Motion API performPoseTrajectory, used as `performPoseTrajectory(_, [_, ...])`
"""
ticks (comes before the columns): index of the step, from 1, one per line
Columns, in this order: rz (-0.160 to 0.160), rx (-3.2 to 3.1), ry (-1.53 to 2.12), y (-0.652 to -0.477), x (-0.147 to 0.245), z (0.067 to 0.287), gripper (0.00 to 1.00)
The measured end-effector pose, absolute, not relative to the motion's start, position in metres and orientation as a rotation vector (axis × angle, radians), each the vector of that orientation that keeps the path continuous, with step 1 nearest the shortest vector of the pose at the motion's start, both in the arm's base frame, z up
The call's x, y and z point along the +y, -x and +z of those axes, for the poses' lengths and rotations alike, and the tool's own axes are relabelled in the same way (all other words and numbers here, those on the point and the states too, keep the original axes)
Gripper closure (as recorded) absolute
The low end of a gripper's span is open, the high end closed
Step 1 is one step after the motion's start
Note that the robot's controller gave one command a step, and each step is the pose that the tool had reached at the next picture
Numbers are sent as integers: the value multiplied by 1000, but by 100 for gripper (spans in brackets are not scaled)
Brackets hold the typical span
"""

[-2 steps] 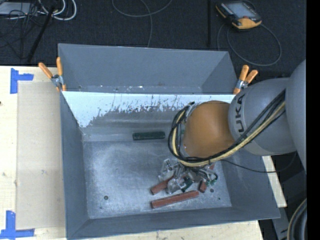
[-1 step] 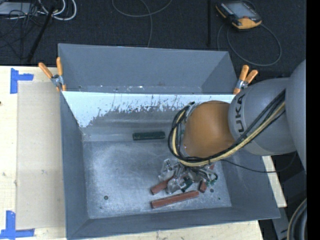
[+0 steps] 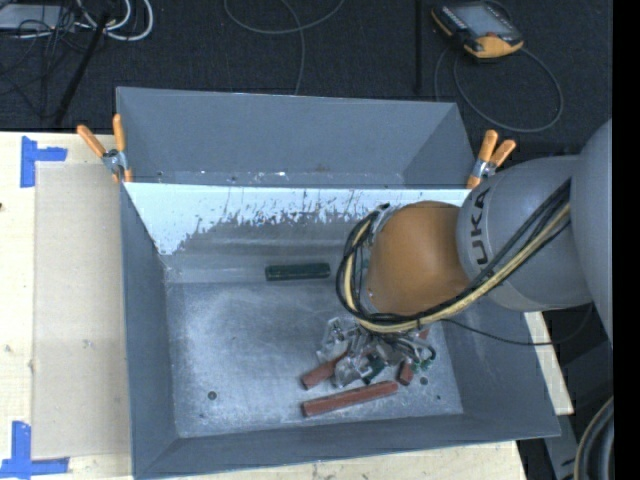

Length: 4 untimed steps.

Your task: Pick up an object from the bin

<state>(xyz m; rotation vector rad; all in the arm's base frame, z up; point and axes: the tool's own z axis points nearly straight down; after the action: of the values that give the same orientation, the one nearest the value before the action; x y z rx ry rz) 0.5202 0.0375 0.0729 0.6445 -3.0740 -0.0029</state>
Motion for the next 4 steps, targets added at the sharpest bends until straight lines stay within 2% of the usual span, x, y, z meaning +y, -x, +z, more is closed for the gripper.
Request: performPoseTrajectory(4, [-4,-3075,-641,-520,37,73,100])
